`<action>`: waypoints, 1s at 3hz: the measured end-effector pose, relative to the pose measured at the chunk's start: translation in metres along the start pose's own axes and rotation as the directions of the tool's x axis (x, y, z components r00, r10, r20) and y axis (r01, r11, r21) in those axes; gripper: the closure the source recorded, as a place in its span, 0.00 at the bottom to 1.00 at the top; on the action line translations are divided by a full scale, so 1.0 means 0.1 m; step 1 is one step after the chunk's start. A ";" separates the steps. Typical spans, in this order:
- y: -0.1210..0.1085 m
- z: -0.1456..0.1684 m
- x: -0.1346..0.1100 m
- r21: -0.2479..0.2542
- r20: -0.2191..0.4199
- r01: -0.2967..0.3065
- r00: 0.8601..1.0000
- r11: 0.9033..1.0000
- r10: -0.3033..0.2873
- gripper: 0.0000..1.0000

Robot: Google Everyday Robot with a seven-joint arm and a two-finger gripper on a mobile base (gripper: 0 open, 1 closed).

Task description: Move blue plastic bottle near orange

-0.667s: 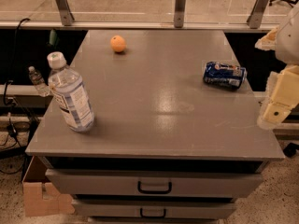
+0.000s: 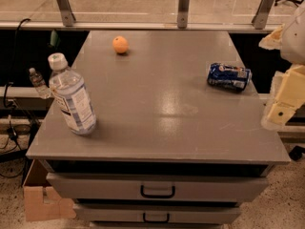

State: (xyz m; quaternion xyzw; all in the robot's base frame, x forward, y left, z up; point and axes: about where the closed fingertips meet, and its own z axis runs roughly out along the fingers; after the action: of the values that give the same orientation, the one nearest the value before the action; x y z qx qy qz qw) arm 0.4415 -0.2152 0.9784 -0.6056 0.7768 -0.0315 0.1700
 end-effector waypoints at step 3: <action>0.48 0.62 -1.84 -0.142 0.451 0.373 0.849 0.917 -0.275 0.00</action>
Offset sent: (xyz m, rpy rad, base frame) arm 0.0173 0.2222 -0.0345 0.4133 0.0452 0.5702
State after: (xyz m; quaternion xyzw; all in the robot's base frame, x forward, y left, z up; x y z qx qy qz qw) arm 0.4544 -0.0174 0.9493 -0.7361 0.6057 0.1596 0.2567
